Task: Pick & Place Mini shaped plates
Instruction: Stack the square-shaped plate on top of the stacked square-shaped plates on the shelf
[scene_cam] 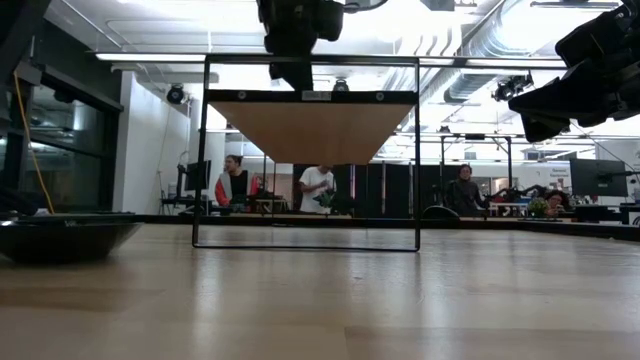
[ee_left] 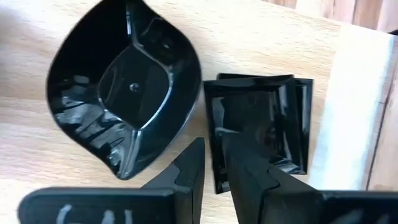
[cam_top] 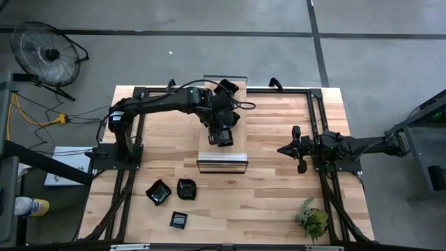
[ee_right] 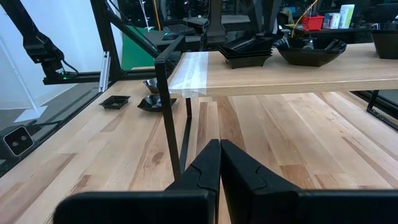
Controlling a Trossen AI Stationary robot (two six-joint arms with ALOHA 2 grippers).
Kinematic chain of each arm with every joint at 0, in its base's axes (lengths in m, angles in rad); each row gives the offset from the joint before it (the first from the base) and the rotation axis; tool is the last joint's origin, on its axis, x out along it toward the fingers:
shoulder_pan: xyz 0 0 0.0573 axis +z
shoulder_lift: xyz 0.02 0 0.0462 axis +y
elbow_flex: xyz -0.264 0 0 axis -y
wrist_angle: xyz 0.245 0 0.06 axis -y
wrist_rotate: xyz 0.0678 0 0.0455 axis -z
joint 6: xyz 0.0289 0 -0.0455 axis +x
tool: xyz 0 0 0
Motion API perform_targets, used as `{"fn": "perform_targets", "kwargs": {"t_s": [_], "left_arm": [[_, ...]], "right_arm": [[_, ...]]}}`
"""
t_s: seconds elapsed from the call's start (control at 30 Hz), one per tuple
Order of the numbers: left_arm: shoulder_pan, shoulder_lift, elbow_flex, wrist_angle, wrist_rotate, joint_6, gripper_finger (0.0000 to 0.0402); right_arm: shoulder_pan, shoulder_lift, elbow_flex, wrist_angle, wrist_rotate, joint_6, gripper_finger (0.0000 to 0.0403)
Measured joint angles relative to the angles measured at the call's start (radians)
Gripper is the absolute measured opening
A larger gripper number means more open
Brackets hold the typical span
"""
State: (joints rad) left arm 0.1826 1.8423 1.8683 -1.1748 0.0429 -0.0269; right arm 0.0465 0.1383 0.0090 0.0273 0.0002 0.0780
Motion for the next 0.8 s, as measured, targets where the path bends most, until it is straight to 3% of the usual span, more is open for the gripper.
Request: {"fn": "perform_targets", "kwargs": {"t_s": [0.8], "left_arm": [[-0.01,-0.016,0.002,0.005,-0.001,0.067,0.0062]], "right_arm": [[0.0,0.0,0.0,0.0,0.0,0.0,0.0005]]}}
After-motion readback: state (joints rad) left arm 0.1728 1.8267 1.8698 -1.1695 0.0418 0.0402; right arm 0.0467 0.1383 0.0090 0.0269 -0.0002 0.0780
